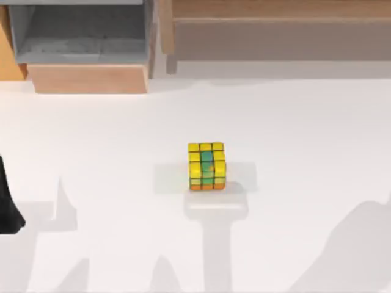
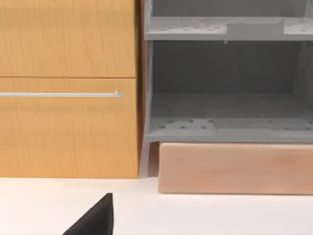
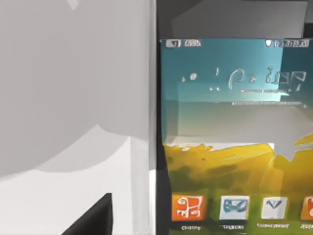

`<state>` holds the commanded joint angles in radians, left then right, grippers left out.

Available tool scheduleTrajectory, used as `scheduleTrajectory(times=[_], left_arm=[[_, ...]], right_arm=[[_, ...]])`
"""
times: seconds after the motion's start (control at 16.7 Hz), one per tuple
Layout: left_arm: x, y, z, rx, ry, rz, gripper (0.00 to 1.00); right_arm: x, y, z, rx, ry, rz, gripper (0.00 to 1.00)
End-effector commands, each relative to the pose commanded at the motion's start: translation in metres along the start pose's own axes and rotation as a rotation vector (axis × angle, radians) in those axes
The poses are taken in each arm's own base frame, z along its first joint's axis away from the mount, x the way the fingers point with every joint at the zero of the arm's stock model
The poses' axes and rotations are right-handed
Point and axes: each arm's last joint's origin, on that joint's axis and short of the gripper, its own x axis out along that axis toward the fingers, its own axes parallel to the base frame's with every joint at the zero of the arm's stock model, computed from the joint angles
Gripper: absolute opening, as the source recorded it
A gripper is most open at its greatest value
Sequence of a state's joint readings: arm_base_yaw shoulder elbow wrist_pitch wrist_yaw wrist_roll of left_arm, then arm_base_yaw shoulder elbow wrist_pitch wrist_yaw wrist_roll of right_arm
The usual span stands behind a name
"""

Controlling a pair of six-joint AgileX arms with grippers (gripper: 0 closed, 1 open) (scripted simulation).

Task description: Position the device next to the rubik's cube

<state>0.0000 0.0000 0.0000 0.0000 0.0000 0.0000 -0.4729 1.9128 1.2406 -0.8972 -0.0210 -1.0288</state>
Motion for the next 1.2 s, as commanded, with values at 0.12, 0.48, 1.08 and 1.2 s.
scheduleTrajectory(times=[0.12, 0.48, 1.08, 1.2], left_arm=[[0.000, 0.000, 0.000, 0.000, 0.000, 0.000, 1.00], [0.000, 0.000, 0.000, 0.000, 0.000, 0.000, 1.00], [0.000, 0.000, 0.000, 0.000, 0.000, 0.000, 1.00], [0.000, 0.000, 0.000, 0.000, 0.000, 0.000, 1.00]], right_arm=[[0.009, -0.001, 0.000, 0.001, 0.000, 0.001, 1.00], [0.039, -0.001, -0.001, 0.001, 0.001, 0.001, 1.00], [0.039, -0.001, -0.001, 0.001, 0.001, 0.001, 0.47], [0.039, -0.001, -0.001, 0.001, 0.001, 0.001, 0.32]])
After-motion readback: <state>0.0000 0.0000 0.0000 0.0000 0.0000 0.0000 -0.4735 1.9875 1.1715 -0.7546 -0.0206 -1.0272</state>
